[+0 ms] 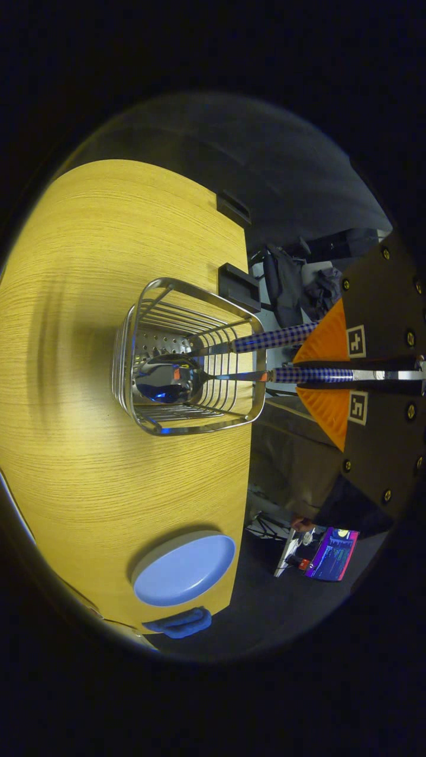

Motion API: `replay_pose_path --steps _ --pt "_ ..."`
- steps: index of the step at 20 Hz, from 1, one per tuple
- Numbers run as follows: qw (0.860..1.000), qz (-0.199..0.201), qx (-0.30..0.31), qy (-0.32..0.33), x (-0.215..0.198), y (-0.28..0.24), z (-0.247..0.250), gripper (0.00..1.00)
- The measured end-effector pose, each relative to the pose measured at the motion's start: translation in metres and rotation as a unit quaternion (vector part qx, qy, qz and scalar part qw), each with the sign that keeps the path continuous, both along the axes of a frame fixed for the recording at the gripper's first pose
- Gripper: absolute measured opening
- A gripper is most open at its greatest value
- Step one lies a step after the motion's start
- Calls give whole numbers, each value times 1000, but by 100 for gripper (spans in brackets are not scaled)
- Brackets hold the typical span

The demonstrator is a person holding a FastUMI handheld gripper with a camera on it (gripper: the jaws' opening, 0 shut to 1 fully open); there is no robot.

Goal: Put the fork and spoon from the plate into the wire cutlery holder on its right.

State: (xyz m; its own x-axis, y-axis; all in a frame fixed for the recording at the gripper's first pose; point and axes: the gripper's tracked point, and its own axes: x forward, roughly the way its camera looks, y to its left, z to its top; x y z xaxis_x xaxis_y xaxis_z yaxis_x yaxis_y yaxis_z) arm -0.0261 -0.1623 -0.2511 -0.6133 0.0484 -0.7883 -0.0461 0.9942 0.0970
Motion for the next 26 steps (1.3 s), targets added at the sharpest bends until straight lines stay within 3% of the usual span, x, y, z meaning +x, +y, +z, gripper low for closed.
replay_pose_path --steps 15,16,26 --pt "999 28 -3 42 23 -2 -9 6" --pt "998 37 -1 44 21 -4 -9 11" --pt "999 52 -3 1 26 -13 -6 14"
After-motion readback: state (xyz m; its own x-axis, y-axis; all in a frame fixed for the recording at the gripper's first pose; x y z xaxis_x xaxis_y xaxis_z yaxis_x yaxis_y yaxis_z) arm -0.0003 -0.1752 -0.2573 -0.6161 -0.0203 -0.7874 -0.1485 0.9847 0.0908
